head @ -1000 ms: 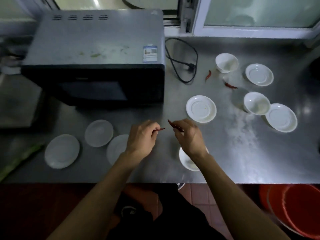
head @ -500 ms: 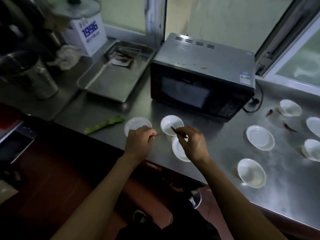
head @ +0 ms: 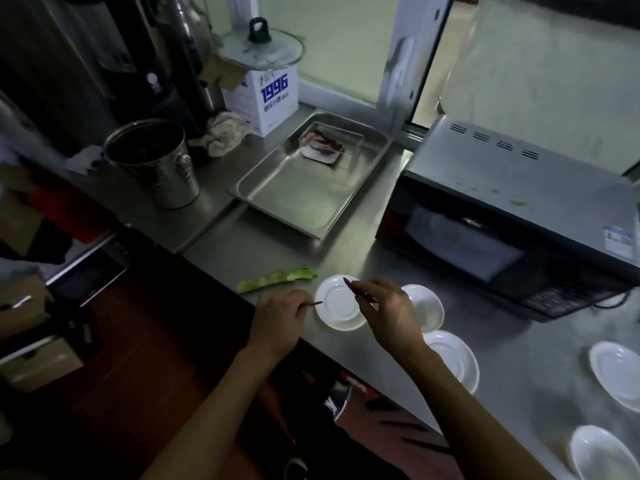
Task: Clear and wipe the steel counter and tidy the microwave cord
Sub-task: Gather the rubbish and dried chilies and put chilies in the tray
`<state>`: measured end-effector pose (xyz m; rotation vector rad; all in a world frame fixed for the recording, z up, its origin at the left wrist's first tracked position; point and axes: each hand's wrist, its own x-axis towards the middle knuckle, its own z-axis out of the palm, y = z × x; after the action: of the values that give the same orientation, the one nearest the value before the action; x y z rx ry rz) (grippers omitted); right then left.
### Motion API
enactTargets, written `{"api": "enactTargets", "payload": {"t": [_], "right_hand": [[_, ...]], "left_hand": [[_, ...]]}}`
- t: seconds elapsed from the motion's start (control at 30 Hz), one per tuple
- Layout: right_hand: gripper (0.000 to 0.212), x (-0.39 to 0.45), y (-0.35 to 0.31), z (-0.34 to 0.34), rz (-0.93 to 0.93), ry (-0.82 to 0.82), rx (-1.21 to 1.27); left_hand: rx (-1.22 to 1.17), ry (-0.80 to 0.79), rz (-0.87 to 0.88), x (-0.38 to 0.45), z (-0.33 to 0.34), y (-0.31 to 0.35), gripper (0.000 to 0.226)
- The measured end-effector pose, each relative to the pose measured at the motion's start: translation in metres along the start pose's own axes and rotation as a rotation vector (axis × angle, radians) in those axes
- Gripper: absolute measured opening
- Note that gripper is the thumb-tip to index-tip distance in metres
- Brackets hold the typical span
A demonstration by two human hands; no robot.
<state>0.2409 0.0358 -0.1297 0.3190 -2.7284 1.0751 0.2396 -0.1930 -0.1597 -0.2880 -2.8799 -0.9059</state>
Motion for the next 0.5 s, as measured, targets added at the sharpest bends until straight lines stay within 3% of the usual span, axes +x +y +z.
{"api": "enactTargets", "payload": {"t": [0.23,0.5], "right_hand": [[0.033,0.082,0.022,0.042,0.032,0.006,0.116],[0.023,0.149,0.032,0.053,0.047,0.045,0.156]], "left_hand": [[0.090,-0.047,-0.001,0.090,-0.011,-0.026,0.016],[0.110,-0.078,0.025,0.157,-0.016,-0.047,0.015]]}}
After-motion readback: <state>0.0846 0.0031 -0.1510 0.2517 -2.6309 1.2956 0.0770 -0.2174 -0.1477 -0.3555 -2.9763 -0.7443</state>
